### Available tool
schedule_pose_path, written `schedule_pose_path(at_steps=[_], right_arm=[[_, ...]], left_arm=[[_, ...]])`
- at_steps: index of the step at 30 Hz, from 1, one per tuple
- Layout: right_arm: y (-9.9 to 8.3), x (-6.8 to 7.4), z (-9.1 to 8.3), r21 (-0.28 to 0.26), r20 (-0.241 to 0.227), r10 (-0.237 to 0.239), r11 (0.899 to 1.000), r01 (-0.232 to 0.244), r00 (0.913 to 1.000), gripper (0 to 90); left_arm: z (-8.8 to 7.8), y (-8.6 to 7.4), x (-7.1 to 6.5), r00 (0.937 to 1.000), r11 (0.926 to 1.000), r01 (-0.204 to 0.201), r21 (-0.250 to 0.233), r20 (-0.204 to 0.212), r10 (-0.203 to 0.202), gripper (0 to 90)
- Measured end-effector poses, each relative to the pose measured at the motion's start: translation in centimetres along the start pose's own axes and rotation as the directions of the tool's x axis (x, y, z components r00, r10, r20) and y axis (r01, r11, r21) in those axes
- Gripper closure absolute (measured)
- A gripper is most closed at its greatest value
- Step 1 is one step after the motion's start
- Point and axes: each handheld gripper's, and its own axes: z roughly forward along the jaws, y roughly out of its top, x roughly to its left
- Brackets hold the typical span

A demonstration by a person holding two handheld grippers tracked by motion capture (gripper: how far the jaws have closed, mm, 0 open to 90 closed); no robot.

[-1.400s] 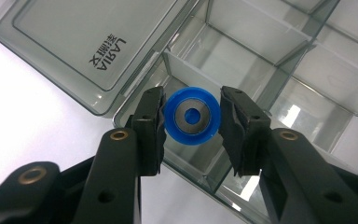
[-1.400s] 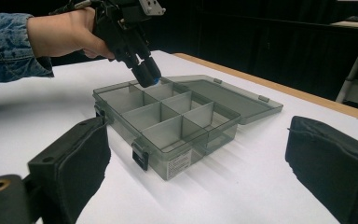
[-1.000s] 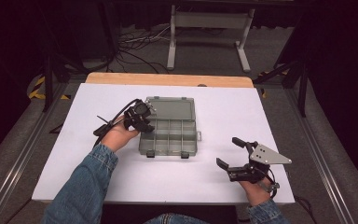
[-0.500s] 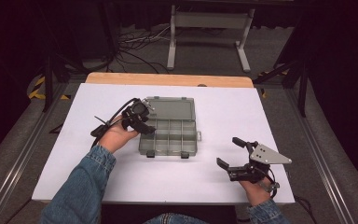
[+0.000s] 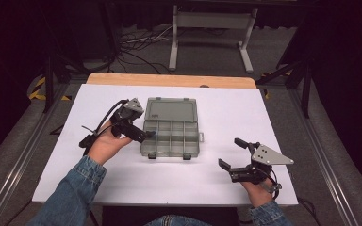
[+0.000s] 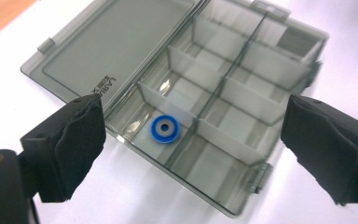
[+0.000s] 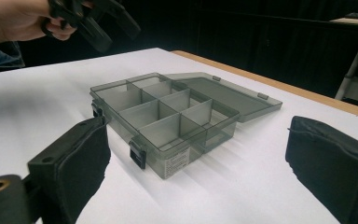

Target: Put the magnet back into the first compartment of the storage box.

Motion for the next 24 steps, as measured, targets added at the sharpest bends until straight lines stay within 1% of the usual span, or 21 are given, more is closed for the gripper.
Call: schedule_pose_path(at_steps=[4, 6, 9, 10, 12, 14, 16, 18, 19, 20, 21, 22, 23, 24], right_arm=[[0.0, -0.1, -0.1, -0.01, 0.004, 0.005, 1.0, -0.005, 1.0, 6.7], [0.0, -0.1, -0.1, -0.011, 0.006, 0.002, 1.0, -0.002, 1.0, 6.6], [0.0, -0.1, -0.2, -0.009, 0.006, 0.004, 1.0, -0.004, 1.0, 6.3], [0.0, -0.1, -0.2, -0.01, 0.006, 0.005, 1.0, -0.005, 1.0, 6.2], [0.0, -0.2, -0.2, -0.014, 0.007, 0.002, 1.0, -0.002, 1.0, 6.0], [0.0, -0.2, -0.2, -0.016, 0.01, 0.004, 1.0, -0.004, 0.9999, 5.8], [0.0, -0.2, -0.2, -0.018, 0.012, 0.002, 1.0, -0.001, 0.9999, 5.6], [0.0, -0.2, -0.2, -0.018, 0.013, 0.001, 1.0, -0.001, 0.9999, 5.5], [0.0, -0.2, -0.2, -0.018, 0.013, 0.001, 1.0, -0.001, 0.9999, 5.5], [0.0, -0.1, -0.3, -0.017, 0.015, -0.003, 1.0, 0.003, 0.9999, 5.5], [0.0, -0.1, -0.3, -0.017, 0.015, -0.003, 1.0, 0.003, 0.9999, 5.5], [0.0, -0.2, -0.3, -0.018, 0.014, -0.006, 1.0, 0.007, 0.9999, 5.4], [0.0, -0.2, -0.3, -0.02, 0.017, -0.008, 1.0, 0.008, 0.9998, 5.2], [0.0, -0.2, -0.4, -0.023, 0.017, -0.006, 1.0, 0.006, 0.9998, 5.2]], left_arm=[[-1.2, -0.6, -0.6, 1.0, 0.9984, -0.002, -0.056, 0.003, 0.002, 5.6], [-1.9, -1.0, -1.0, 0.9999, 0.9965, -0.012, -0.083, 0.003, 0.012, 5.2], [-2.6, -1.5, -1.5, 0.9997, 0.9921, -0.024, -0.123, -0.004, 0.023, 3.7], [-2.9, -1.8, -1.7, 0.9997, 0.9898, -0.026, -0.14, 0.0, 0.026, 3.3], [-3.4, -2.3, -2.0, 0.9997, 0.9853, -0.024, -0.169, 0.001, 0.025, 2.6], [-3.8, -2.8, -2.1, 0.9998, 0.9826, -0.017, -0.185, 0.006, 0.019, 2.5], [-4.2, -3.3, -2.1, 0.9996, 0.9746, 0.002, -0.224, 0.027, 0.005, 2.3], [-4.6, -3.9, -2.2, 0.9992, 0.9637, 0.024, -0.266, 0.038, -0.015, 2.3], [-4.6, -3.9, -2.2, 0.9992, 0.9637, 0.024, -0.266, 0.038, -0.015, 2.3], [-4.8, -4.3, -2.3, 0.9992, 0.9533, 0.021, -0.301, 0.038, -0.01, 2.3], [-4.8, -4.3, -2.3, 0.9992, 0.9533, 0.021, -0.301, 0.038, -0.01, 2.3], [-4.9, -4.6, -2.5, 0.9994, 0.9472, 0.019, -0.32, 0.035, -0.008, 2.3], [-5.1, -5.1, -2.7, 0.9992, 0.9389, 0.017, -0.344, 0.04, -0.003, 2.3], [-5.1, -5.1, -2.7, 0.9992, 0.9389, 0.017, -0.344, 0.04, -0.003, 2.3]])
